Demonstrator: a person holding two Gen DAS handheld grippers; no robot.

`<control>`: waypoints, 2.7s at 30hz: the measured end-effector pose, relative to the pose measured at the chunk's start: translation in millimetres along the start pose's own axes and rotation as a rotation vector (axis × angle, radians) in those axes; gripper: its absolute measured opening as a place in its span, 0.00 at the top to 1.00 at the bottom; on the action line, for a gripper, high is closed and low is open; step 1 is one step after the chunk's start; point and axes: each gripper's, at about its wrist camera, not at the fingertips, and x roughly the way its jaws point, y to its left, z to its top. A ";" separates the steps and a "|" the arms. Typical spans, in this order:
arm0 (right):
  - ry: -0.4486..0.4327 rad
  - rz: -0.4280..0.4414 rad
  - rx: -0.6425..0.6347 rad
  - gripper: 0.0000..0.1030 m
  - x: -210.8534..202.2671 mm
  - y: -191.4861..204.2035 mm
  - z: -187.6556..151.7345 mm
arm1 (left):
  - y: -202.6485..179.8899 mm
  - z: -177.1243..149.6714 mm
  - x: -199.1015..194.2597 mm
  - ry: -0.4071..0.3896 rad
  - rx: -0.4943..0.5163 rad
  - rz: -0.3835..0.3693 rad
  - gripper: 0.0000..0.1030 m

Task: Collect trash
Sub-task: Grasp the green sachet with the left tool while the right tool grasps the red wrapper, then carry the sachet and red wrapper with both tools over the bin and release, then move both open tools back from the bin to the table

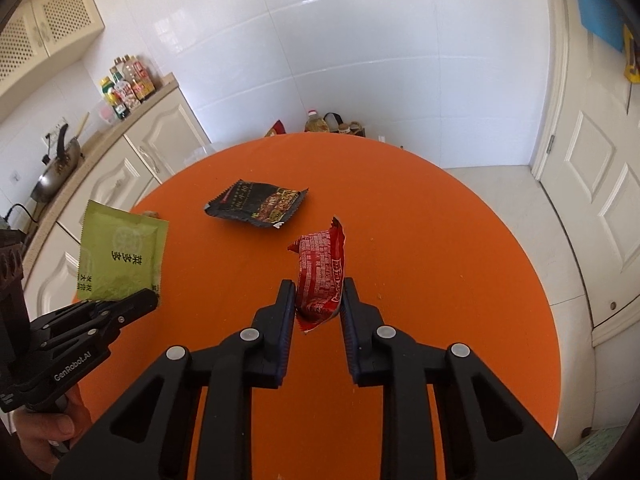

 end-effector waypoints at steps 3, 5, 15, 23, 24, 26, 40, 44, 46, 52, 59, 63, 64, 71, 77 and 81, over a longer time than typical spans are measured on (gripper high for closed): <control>-0.029 0.012 0.003 0.79 -20.5 -1.1 -4.0 | -2.0 -0.7 -12.1 -0.024 0.020 -0.009 0.95; -0.053 0.011 0.004 0.79 -35.6 -1.4 -6.8 | -10.5 7.0 -15.4 -0.044 0.037 -0.022 0.95; -0.186 -0.026 0.054 0.79 -123.9 -25.9 -20.6 | -56.0 -12.8 -86.6 -0.131 0.150 -0.142 0.95; -0.301 -0.161 0.149 0.79 -213.4 -91.8 -49.4 | -125.1 -58.9 -132.8 -0.168 0.305 -0.276 0.95; -0.310 -0.186 0.165 0.79 -223.6 -101.7 -55.3 | -134.0 -59.7 -131.1 -0.165 0.326 -0.297 0.95; -0.327 -0.229 0.208 0.79 -243.7 -124.1 -68.7 | -154.0 -57.4 -120.4 -0.155 0.374 -0.339 0.94; -0.226 -0.405 0.482 0.79 -263.5 -264.0 -173.7 | -300.0 -75.5 20.6 0.241 0.583 -0.564 0.94; -0.165 -0.389 0.557 0.79 -237.4 -297.0 -198.3 | -333.2 -81.2 72.5 0.397 0.610 -0.560 0.94; -0.133 -0.382 0.591 0.79 -223.3 -313.8 -208.3 | -348.8 -83.1 99.0 0.445 0.633 -0.536 0.94; -0.038 -0.359 0.677 0.76 -179.5 -360.6 -232.7 | -392.4 -75.4 177.6 0.594 0.621 -0.455 0.93; 0.025 -0.337 0.739 0.71 -144.8 -395.0 -251.7 | -438.9 -65.7 253.0 0.674 0.624 -0.329 0.47; 0.022 -0.376 0.776 0.06 -146.1 -400.1 -258.0 | -434.4 -58.0 251.7 0.648 0.598 -0.295 0.31; 0.010 -0.387 0.783 0.02 -148.5 -401.3 -259.8 | -433.2 -54.5 249.6 0.631 0.596 -0.286 0.28; 0.004 -0.443 0.801 0.00 -165.7 -388.3 -254.1 | -424.1 -57.2 186.9 0.478 0.560 -0.279 0.11; -0.047 -0.450 0.766 0.00 -188.5 -362.3 -231.9 | -377.6 -50.1 114.1 0.373 0.532 -0.318 0.10; -0.088 -0.457 0.719 0.00 -205.0 -337.6 -210.5 | -346.2 -40.9 64.0 0.291 0.509 -0.322 0.10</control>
